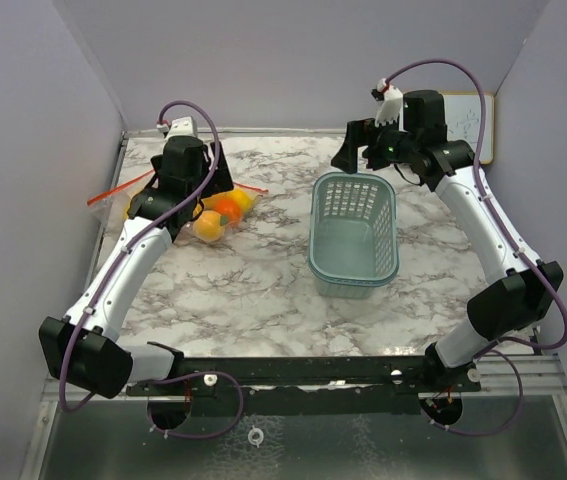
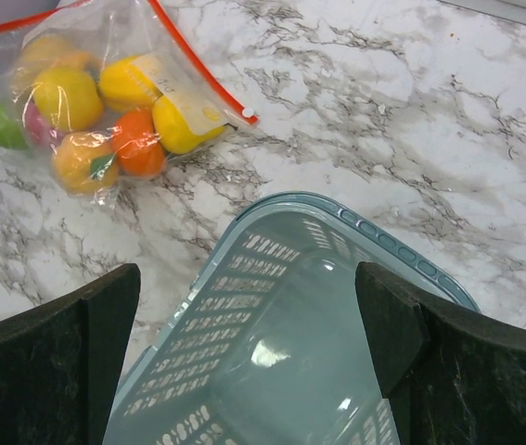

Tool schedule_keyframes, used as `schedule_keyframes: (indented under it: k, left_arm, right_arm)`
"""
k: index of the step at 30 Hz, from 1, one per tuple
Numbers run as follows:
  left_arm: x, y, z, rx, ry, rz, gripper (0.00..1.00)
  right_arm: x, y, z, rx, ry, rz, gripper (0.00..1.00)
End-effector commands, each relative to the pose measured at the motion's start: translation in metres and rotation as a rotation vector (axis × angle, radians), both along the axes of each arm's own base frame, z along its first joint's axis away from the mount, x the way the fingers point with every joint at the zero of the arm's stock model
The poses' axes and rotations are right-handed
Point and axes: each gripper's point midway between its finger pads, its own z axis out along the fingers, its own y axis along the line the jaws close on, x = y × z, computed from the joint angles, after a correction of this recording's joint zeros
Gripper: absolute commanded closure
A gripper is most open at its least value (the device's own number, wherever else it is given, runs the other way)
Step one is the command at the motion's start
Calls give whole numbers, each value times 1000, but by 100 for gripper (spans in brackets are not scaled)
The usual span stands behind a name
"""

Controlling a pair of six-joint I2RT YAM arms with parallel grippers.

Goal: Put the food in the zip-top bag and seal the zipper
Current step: Reset both arms

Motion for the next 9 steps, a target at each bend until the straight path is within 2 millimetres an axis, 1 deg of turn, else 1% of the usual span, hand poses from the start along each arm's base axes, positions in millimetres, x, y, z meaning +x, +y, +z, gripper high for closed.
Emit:
schedule_keyframes:
  k: [1, 4, 6, 9]
  left_arm:
    - [-2, 14, 11, -15, -17, 99, 1]
    - [0, 14, 6, 2, 13, 103, 1]
    - [1, 17, -2, 31, 42, 113, 1]
    - [6, 19, 9, 36, 11, 122, 1]
  right_arm:
    - [-3, -3, 15, 18, -24, -15, 1]
    - [-2, -4, 14, 16, -23, -23, 1]
    - [-1, -5, 14, 16, -20, -30, 1]
    - [-1, -6, 13, 16, -17, -41, 1]
